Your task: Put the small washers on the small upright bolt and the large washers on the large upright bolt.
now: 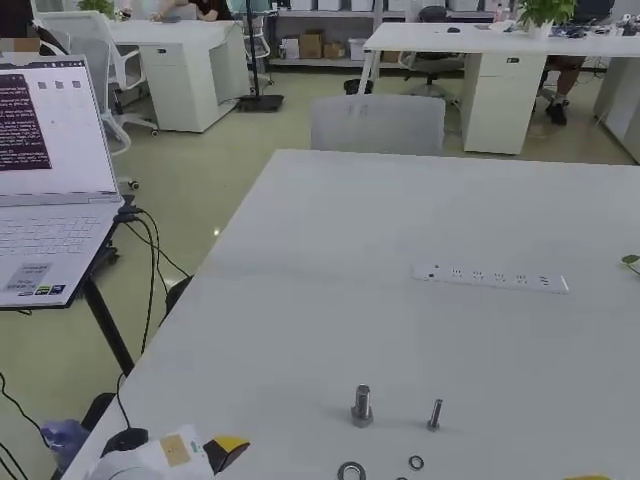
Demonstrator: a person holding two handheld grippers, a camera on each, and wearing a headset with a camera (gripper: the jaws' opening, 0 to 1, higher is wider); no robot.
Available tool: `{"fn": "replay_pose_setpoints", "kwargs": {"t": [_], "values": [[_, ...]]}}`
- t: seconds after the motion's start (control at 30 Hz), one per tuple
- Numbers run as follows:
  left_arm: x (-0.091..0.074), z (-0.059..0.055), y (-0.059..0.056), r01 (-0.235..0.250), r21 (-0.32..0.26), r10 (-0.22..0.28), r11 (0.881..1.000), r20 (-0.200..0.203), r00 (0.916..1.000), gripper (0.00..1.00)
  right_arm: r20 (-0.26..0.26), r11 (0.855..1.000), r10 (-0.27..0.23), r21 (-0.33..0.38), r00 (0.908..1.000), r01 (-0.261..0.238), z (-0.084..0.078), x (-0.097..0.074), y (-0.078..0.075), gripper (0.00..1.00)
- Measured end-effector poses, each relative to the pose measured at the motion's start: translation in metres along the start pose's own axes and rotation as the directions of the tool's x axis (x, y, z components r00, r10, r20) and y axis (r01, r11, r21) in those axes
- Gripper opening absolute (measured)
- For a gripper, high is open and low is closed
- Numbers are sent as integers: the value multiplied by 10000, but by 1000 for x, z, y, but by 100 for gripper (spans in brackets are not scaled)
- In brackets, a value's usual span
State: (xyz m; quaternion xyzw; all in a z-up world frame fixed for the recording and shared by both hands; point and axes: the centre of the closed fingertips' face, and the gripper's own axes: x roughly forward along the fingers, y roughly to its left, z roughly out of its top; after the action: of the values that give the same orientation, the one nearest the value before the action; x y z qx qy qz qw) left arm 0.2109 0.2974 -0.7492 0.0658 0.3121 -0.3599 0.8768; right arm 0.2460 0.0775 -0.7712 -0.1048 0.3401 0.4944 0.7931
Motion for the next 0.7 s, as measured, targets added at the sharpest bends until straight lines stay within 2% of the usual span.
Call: {"fn": "replay_pose_setpoints", "kwargs": {"t": [0.1,0.23,0.4,0.5,0.53,0.63,0.7], "values": [[1,-3,-1,52,81,-51,10000,-150,9999,96,235,9997,127,198,9996,-131,4,1,3,96],[1,-1,-2,132,-44,-132,9999,-92,9999,99,111,9998,148,139,9998,-150,1,2,3,96],[1,2,-1,193,-163,-193,9997,58,9998,99,53,9999,141,55,9999,-141,3,4,4,96],[0,1,-1,173,-140,-173,9998,-13,9998,99,-129,9998,101,-143,9999,-103,5,7,2,94],[0,1,-1,146,-105,-146,9998,9,9999,99,-494,9993,-23,-370,9988,5,3,7,-2,93],[0,1,-1,96,-43,-96,9999,10,10000,99,-550,9989,67,-465,9985,-92,8,12,-4,92],[1,1,-4,105,166,-107,9998,156,9998,97,-612,9980,70,-621,9981,-108,11,14,-7,89]]}}
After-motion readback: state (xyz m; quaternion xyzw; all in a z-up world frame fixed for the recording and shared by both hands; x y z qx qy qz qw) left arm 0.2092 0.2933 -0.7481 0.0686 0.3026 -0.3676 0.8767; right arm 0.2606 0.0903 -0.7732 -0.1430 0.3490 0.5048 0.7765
